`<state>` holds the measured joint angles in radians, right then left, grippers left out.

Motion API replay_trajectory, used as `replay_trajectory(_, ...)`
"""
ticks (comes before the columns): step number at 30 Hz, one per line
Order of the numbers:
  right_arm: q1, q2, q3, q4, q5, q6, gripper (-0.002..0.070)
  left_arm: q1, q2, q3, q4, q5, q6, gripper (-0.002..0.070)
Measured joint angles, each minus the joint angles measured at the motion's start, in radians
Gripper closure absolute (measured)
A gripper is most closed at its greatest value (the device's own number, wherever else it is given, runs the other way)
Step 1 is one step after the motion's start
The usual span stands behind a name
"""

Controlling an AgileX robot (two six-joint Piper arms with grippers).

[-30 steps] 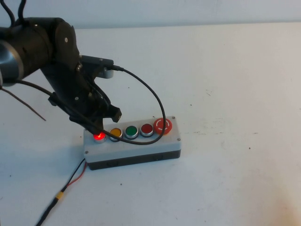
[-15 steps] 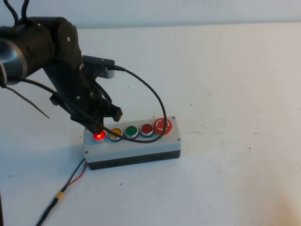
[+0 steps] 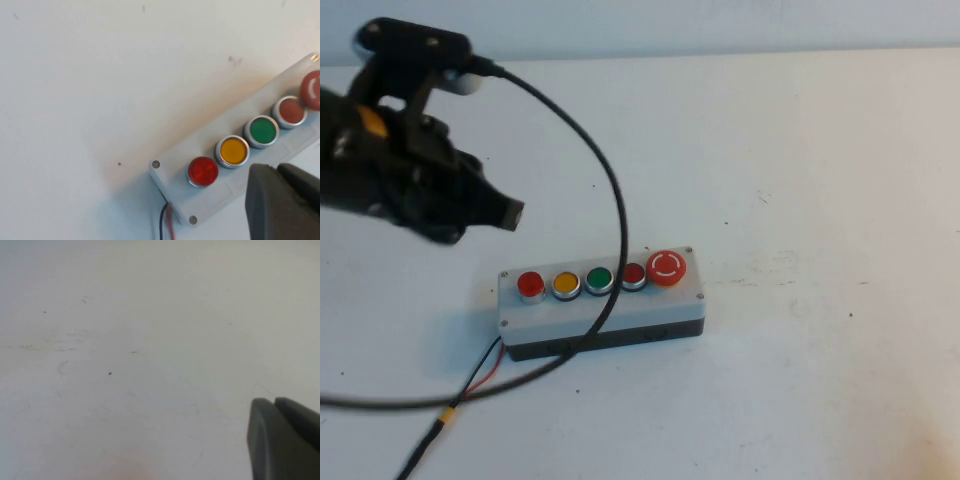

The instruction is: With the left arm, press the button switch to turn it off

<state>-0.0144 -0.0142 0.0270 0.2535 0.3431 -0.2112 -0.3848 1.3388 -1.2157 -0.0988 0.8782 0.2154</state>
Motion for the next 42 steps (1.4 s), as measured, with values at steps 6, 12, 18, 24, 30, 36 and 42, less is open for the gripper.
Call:
replay_trajectory(6,0.000,0.000,0.000,0.000,0.000,0.000,0.0692,0.000,-0.408,0.356,-0.014,-0.262,-0.017,0.0677)
replay_trajectory(12,0.000,0.000,0.000,0.000,0.000,0.000,0.0692,0.000,-0.710,0.616,-0.016,-0.427,-0.054,0.0677)
replay_trajectory(18,0.000,0.000,0.000,0.000,0.000,0.000,0.0692,0.000,-0.900,0.728,0.026,-0.447,-0.056,0.0677)
replay_trajectory(24,0.000,0.000,0.000,0.000,0.000,0.000,0.0692,0.000,-0.982,0.763,0.063,-0.417,-0.054,0.0677)
replay_trajectory(30,0.000,0.000,0.000,0.000,0.000,0.000,0.0692,0.000,-0.984,0.833,0.147,-0.448,-0.096,0.0677)
replay_trajectory(36,0.000,0.000,0.000,0.000,0.000,0.000,0.0692,0.007,-1.017,0.961,0.190,-0.670,-0.105,0.0677)
replay_trajectory(42,0.000,0.000,0.000,0.000,0.000,0.000,0.0692,0.104,-1.158,1.165,0.099,-0.959,-0.027,0.0677)
